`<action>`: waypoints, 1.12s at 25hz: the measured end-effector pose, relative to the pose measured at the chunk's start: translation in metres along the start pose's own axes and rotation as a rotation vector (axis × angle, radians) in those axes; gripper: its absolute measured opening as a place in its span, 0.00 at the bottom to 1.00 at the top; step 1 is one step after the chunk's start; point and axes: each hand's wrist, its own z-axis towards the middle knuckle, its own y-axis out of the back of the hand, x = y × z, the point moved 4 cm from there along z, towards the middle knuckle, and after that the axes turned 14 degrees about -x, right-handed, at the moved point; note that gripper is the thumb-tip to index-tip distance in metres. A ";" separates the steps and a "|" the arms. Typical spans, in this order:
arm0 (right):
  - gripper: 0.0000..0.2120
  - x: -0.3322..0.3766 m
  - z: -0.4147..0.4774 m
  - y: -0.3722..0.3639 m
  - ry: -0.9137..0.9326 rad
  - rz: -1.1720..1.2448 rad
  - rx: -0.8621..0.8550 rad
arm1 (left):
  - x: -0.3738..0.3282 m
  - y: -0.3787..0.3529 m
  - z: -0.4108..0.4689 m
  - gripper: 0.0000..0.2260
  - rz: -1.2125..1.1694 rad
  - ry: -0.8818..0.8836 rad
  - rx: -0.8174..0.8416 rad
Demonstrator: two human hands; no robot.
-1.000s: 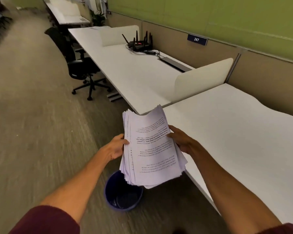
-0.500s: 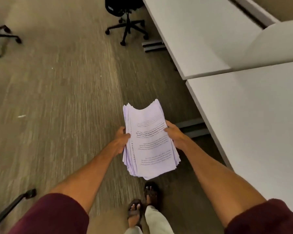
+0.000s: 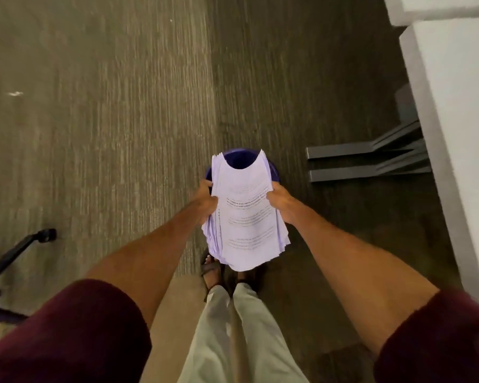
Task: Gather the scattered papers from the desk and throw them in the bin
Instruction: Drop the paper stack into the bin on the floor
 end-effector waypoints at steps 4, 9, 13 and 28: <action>0.14 -0.038 0.075 -0.028 -0.065 -0.175 -0.007 | 0.039 -0.044 0.055 0.16 0.061 0.089 0.054; 0.17 -0.067 0.148 -0.050 -0.119 -0.313 -0.008 | 0.070 -0.092 0.110 0.19 0.101 0.158 0.152; 0.18 -0.071 0.201 -0.067 -0.125 -0.327 -0.032 | 0.075 -0.119 0.152 0.14 0.177 0.113 0.192; 0.32 -0.075 0.172 -0.086 0.541 -1.112 -0.123 | 0.064 -0.118 0.129 0.27 0.992 -0.668 0.027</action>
